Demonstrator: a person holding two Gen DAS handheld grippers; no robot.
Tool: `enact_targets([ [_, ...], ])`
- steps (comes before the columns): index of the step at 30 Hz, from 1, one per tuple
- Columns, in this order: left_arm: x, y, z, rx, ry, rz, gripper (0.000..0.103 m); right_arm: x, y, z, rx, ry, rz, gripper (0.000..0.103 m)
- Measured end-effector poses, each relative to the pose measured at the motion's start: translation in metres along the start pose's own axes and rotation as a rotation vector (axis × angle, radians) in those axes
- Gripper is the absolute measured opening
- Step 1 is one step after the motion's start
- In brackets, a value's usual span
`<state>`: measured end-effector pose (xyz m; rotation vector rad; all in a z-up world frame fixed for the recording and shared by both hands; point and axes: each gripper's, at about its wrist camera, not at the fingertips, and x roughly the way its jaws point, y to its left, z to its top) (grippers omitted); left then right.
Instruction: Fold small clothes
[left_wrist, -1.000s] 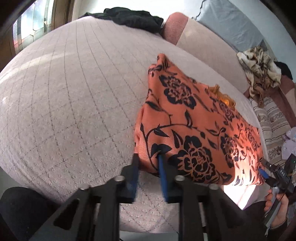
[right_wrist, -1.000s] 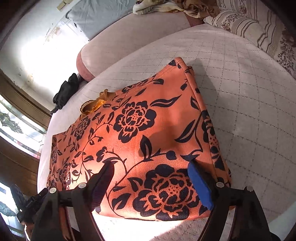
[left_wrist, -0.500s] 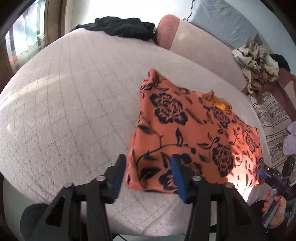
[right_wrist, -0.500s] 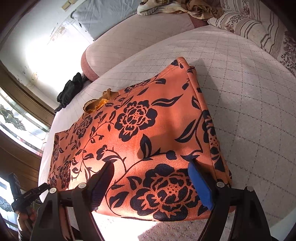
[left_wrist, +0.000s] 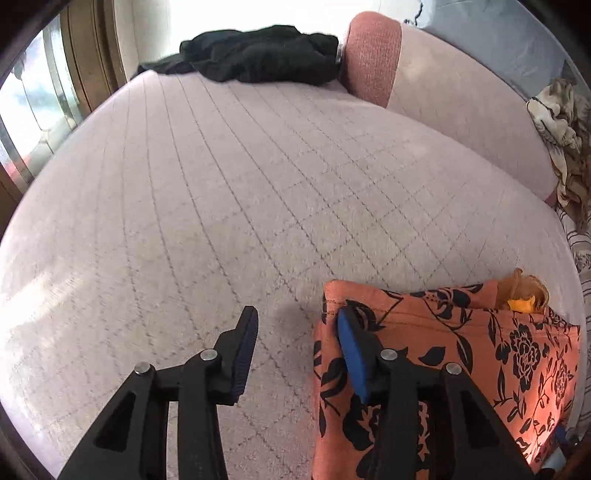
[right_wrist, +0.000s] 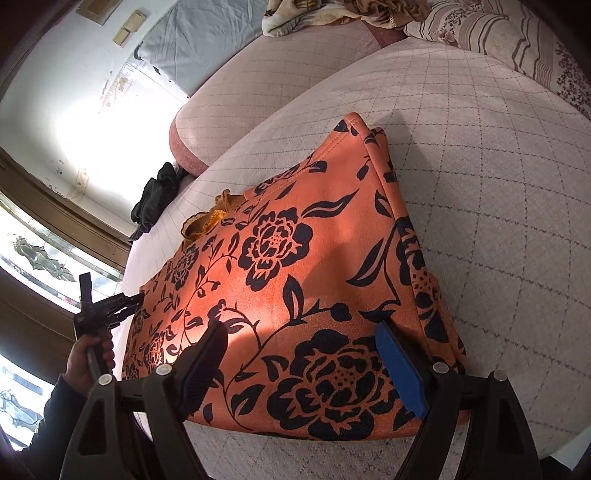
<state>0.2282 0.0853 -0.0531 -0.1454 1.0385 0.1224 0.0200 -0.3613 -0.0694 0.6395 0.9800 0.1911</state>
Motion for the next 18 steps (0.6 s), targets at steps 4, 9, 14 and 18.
enact_targets([
  [4, -0.054, -0.004, -0.025, 0.042, -0.119, -0.048, 0.047, -0.005, 0.009, 0.006, 0.012, 0.006, -0.015, 0.085],
  [9, -0.093, -0.026, -0.079, 0.086, -0.158, -0.146, 0.062, -0.005, 0.044, 0.038, -0.041, -0.008, 0.067, 0.085],
  [14, -0.067, -0.055, -0.119, 0.161, -0.082, -0.150, 0.065, 0.044, 0.026, 0.094, 0.074, 0.033, 0.096, 0.085],
  [18, -0.057, -0.061, -0.121, 0.192, -0.067, -0.103, 0.066, 0.068, -0.027, 0.123, 0.292, 0.000, 0.066, 0.082],
])
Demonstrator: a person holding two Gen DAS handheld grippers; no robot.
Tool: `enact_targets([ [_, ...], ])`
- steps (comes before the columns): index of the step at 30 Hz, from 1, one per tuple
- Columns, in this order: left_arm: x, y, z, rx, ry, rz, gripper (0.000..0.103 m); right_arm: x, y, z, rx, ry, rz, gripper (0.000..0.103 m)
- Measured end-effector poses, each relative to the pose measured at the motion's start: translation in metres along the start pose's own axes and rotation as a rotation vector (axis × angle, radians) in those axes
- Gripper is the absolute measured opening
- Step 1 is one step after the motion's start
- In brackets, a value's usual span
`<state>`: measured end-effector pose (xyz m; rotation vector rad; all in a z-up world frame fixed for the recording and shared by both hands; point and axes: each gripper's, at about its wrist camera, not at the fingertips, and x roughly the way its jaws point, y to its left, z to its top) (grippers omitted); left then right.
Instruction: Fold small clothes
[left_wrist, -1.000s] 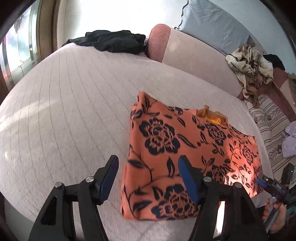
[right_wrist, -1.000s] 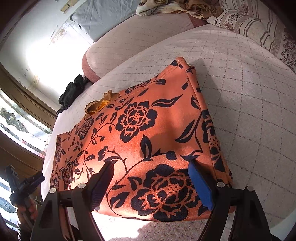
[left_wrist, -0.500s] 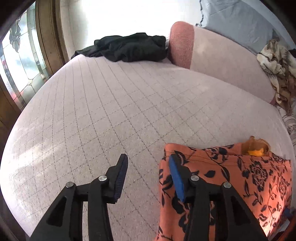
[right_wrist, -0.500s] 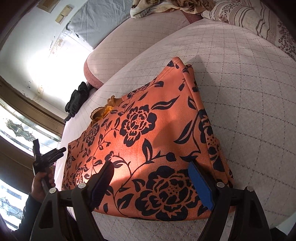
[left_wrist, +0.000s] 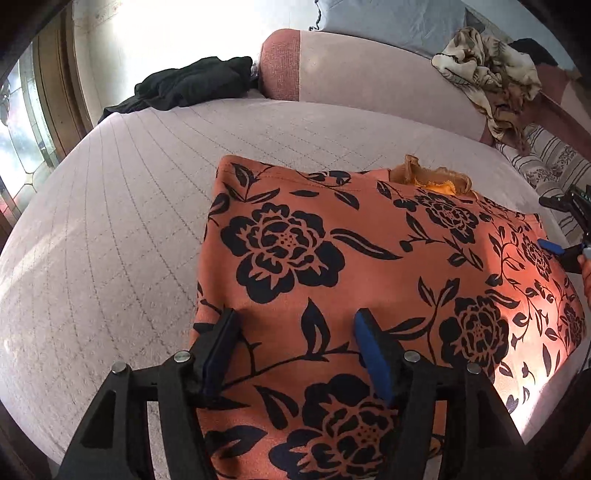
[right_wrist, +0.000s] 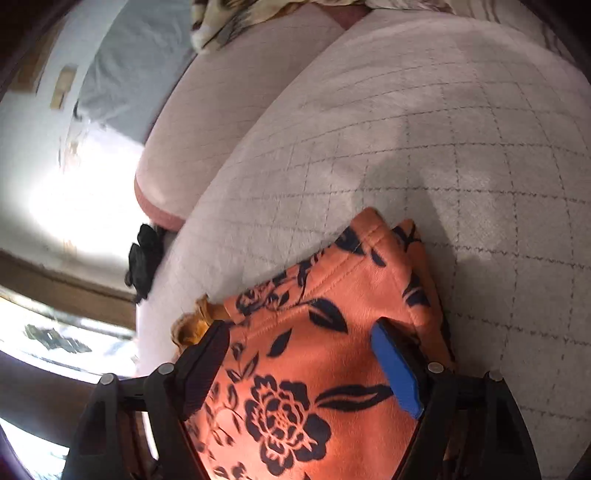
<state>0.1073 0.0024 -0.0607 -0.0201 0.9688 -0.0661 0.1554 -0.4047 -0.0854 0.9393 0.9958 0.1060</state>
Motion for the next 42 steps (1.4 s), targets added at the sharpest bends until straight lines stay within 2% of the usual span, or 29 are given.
enact_targets([
  [1, -0.005, 0.001, 0.003, -0.016, 0.000, -0.016, 0.066, -0.008, 0.009, 0.001, -0.001, -0.022, -0.004, 0.084],
  [3, -0.012, 0.004, 0.005, -0.044, -0.029, -0.034, 0.074, -0.024, 0.036, -0.003, -0.115, -0.066, 0.031, 0.084],
  [4, -0.011, 0.004, 0.005, -0.044, -0.026, -0.026, 0.075, -0.026, 0.043, -0.005, -0.160, -0.065, 0.048, 0.084],
  [5, -0.004, 0.007, 0.006, -0.047, -0.008, -0.007, 0.075, -0.022, 0.045, -0.007, -0.194, -0.065, 0.030, 0.085],
  [7, 0.002, 0.009, 0.005, -0.068, 0.037, 0.009, 0.075, 0.004, 0.023, -0.001, -0.176, -0.016, -0.133, 0.086],
  [8, -0.001, 0.009, 0.005, -0.077, 0.033, 0.008, 0.075, 0.011, 0.006, 0.002, -0.111, -0.004, -0.126, 0.082],
  [10, -0.011, 0.011, 0.006, -0.092, 0.019, -0.008, 0.075, -0.008, 0.012, 0.001, -0.049, -0.078, -0.077, 0.082],
  [12, -0.018, 0.013, 0.007, -0.100, 0.002, -0.007, 0.075, -0.023, 0.035, -0.010, -0.122, -0.084, -0.052, 0.082],
  [15, -0.023, 0.015, 0.005, -0.110, -0.002, -0.012, 0.075, -0.043, 0.057, -0.047, -0.226, -0.074, -0.035, 0.083],
  [17, -0.023, 0.018, 0.003, -0.113, 0.006, -0.018, 0.075, -0.048, 0.050, -0.073, -0.236, -0.045, -0.015, 0.084],
  [19, -0.026, 0.021, -0.001, -0.120, 0.012, -0.014, 0.075, -0.040, 0.032, -0.088, -0.234, -0.012, -0.078, 0.085],
  [20, -0.028, 0.022, -0.003, -0.124, 0.016, -0.017, 0.075, -0.032, 0.018, -0.091, -0.217, 0.002, -0.129, 0.084],
  [21, -0.030, 0.021, -0.004, -0.123, 0.019, -0.023, 0.075, -0.031, 0.011, -0.092, -0.205, -0.003, -0.104, 0.084],
  [24, -0.043, 0.023, -0.009, -0.116, -0.005, -0.017, 0.075, -0.046, 0.027, -0.092, -0.201, -0.022, -0.100, 0.084],
  [27, -0.047, 0.023, -0.011, -0.131, -0.009, -0.031, 0.076, -0.061, 0.050, -0.097, -0.272, -0.061, -0.052, 0.085],
  [29, -0.043, 0.023, -0.014, -0.131, 0.009, -0.029, 0.077, -0.053, 0.044, -0.100, -0.280, -0.062, -0.072, 0.091],
  [30, -0.037, 0.022, -0.014, -0.126, 0.027, -0.023, 0.077, -0.040, 0.032, -0.098, -0.262, -0.027, -0.134, 0.091],
  [31, -0.029, 0.022, -0.015, -0.118, 0.048, -0.013, 0.077, -0.027, 0.017, -0.095, -0.227, 0.014, -0.153, 0.090],
  [33, -0.025, 0.022, -0.018, -0.088, 0.073, 0.027, 0.077, -0.037, 0.020, -0.094, -0.207, -0.029, -0.123, 0.090],
  [35, -0.033, 0.025, -0.020, -0.101, 0.041, 0.029, 0.077, -0.052, 0.034, -0.096, -0.217, -0.047, -0.087, 0.090],
  [37, -0.047, 0.027, -0.023, -0.123, -0.002, 0.000, 0.077, -0.064, 0.041, -0.100, -0.241, -0.074, -0.077, 0.090],
  [39, -0.051, 0.024, -0.029, -0.116, -0.031, 0.003, 0.082, -0.065, 0.030, -0.105, -0.214, -0.076, -0.067, 0.091],
  [40, -0.043, 0.021, -0.031, -0.092, -0.002, 0.019, 0.083, -0.058, 0.017, -0.105, -0.192, -0.047, -0.108, 0.091],
  [41, -0.029, 0.017, -0.033, -0.062, 0.064, 0.033, 0.083, -0.049, 0.004, -0.104, -0.167, -0.010, -0.119, 0.090],
  [42, -0.018, 0.016, -0.036, -0.045, 0.119, 0.050, 0.085, -0.052, 0.001, -0.104, -0.163, -0.032, -0.088, 0.090],
])
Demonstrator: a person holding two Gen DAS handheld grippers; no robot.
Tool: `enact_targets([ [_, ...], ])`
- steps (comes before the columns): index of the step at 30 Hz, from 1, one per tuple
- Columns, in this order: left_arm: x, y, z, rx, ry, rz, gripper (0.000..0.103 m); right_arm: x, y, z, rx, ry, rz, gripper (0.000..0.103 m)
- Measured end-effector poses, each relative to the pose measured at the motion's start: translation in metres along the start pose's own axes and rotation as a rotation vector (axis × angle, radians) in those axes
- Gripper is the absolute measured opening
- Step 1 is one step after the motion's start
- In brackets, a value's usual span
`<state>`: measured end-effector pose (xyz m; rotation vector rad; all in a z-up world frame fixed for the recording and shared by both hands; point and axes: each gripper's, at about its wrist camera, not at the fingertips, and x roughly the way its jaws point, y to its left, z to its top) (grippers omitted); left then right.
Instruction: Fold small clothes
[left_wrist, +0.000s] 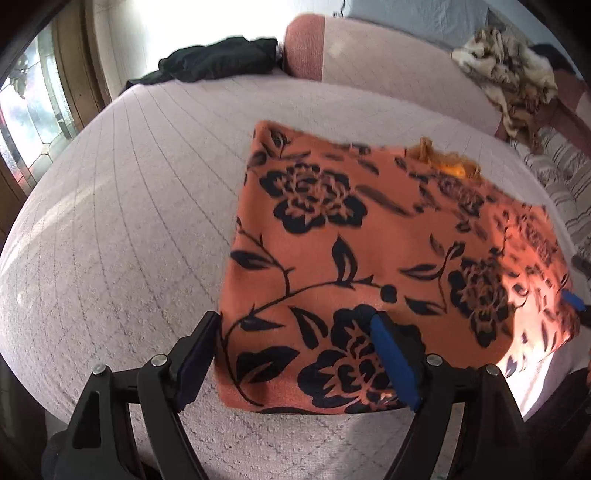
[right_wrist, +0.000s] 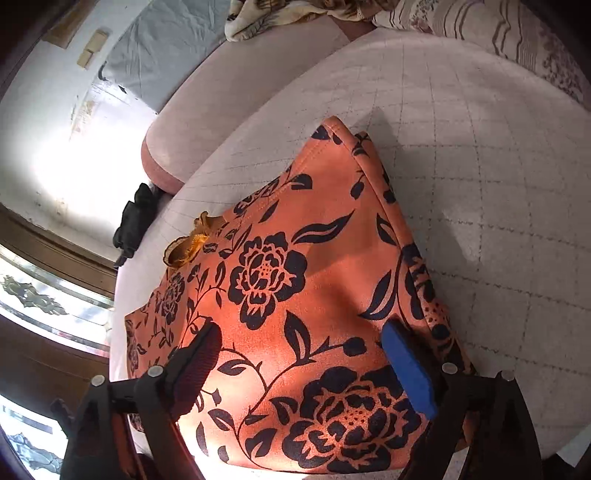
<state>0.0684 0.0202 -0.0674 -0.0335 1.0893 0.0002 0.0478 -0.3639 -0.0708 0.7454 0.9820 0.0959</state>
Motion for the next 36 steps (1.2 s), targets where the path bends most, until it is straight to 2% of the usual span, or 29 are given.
enact_targets([
  [2, -0.011, 0.002, -0.004, -0.027, -0.051, 0.014, 0.085, -0.019, 0.009, 0.001, 0.018, -0.023, 0.008, 0.091],
  [4, -0.026, 0.005, -0.004, -0.077, -0.073, -0.015, 0.085, -0.041, 0.020, -0.002, -0.010, -0.063, 0.027, 0.091],
  [5, -0.034, 0.005, -0.005, -0.083, -0.096, -0.031, 0.085, -0.052, 0.023, -0.006, -0.014, -0.080, 0.037, 0.091],
  [7, -0.046, 0.002, -0.006, -0.059, -0.138, -0.014, 0.085, -0.069, 0.018, -0.023, 0.034, -0.098, 0.064, 0.091],
  [10, -0.060, -0.006, -0.011, -0.034, -0.170, -0.015, 0.085, -0.075, -0.002, -0.062, 0.149, -0.070, 0.086, 0.091],
  [13, -0.066, -0.019, -0.015, -0.006, -0.158, -0.034, 0.085, -0.061, -0.023, -0.085, 0.246, -0.019, 0.064, 0.091],
  [14, -0.068, -0.022, -0.017, 0.005, -0.159, -0.036, 0.085, -0.059, -0.028, -0.086, 0.272, -0.024, 0.050, 0.091],
  [16, -0.071, -0.027, -0.018, 0.018, -0.162, -0.038, 0.085, -0.056, -0.033, -0.078, 0.306, -0.059, 0.083, 0.091],
  [20, -0.070, -0.035, -0.016, 0.021, -0.160, -0.041, 0.085, -0.050, -0.043, -0.054, 0.362, -0.120, 0.047, 0.091],
  [22, -0.072, -0.039, -0.015, 0.037, -0.173, -0.034, 0.085, -0.048, -0.048, -0.046, 0.393, -0.137, 0.062, 0.090],
  [23, -0.074, -0.041, -0.015, 0.041, -0.181, -0.028, 0.085, -0.047, -0.048, -0.042, 0.383, -0.143, 0.064, 0.086],
  [24, -0.074, -0.042, -0.015, 0.044, -0.183, -0.024, 0.085, -0.045, -0.048, -0.039, 0.366, -0.138, 0.055, 0.068],
  [25, -0.073, -0.043, -0.014, 0.046, -0.179, -0.025, 0.085, -0.041, -0.048, -0.037, 0.357, -0.122, 0.040, 0.059],
  [26, -0.072, -0.044, -0.014, 0.047, -0.174, -0.027, 0.085, -0.038, -0.049, -0.037, 0.356, -0.112, 0.029, 0.057],
  [28, -0.072, -0.045, -0.014, 0.048, -0.175, -0.027, 0.085, -0.040, -0.049, -0.038, 0.350, -0.117, 0.037, 0.057],
  [33, -0.068, -0.048, -0.011, 0.052, -0.166, -0.027, 0.085, -0.045, -0.052, -0.043, 0.368, -0.134, 0.073, 0.069],
  [36, -0.065, -0.051, -0.010, 0.055, -0.161, -0.027, 0.085, -0.043, -0.052, -0.043, 0.364, -0.133, 0.075, 0.071],
])
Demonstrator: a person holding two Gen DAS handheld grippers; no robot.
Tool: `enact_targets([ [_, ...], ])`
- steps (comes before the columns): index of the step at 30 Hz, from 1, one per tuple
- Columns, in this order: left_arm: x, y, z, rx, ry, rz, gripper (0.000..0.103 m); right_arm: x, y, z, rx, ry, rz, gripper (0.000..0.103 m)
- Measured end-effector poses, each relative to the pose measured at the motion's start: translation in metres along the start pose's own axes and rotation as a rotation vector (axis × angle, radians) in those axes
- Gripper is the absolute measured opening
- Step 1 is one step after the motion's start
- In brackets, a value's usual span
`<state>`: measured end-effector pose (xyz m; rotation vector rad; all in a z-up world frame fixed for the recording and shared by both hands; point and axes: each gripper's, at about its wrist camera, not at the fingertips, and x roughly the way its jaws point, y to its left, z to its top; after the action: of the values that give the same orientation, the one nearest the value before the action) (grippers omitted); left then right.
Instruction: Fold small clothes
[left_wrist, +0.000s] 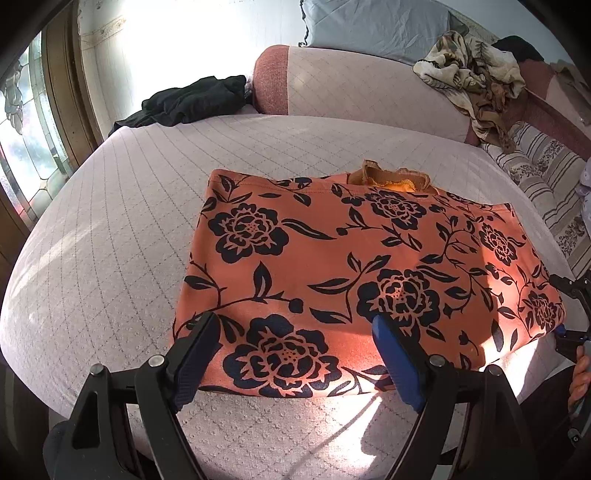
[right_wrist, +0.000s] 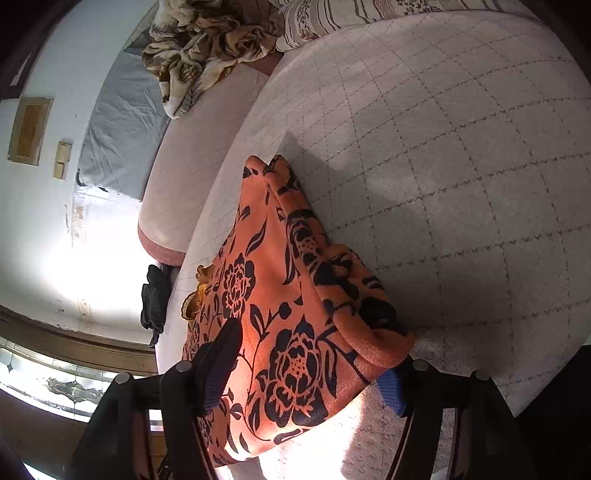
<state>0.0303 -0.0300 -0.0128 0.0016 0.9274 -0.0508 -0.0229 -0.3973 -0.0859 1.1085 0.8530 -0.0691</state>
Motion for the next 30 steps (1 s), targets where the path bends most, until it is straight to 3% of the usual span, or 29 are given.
enact_targets([
  [11, 0.024, -0.039, 0.021, 0.061, -0.007, -0.005, 0.085, 0.001, 0.013, 0.001, -0.092, -0.005, -0.042, 0.069],
  [18, 0.069, -0.068, 0.021, 0.114, 0.086, 0.012, 0.085, 0.005, 0.005, 0.005, -0.078, 0.002, -0.013, 0.070],
  [22, 0.064, -0.067, 0.021, 0.102, 0.074, 0.001, 0.085, 0.005, 0.014, 0.004, -0.150, 0.003, -0.045, 0.069],
  [26, 0.056, -0.063, 0.026, 0.083, 0.041, -0.012, 0.085, 0.005, 0.013, 0.003, -0.138, -0.008, -0.048, 0.070],
  [30, 0.072, -0.062, 0.024, 0.083, 0.087, -0.013, 0.085, 0.007, 0.014, 0.004, -0.142, -0.008, -0.059, 0.070],
])
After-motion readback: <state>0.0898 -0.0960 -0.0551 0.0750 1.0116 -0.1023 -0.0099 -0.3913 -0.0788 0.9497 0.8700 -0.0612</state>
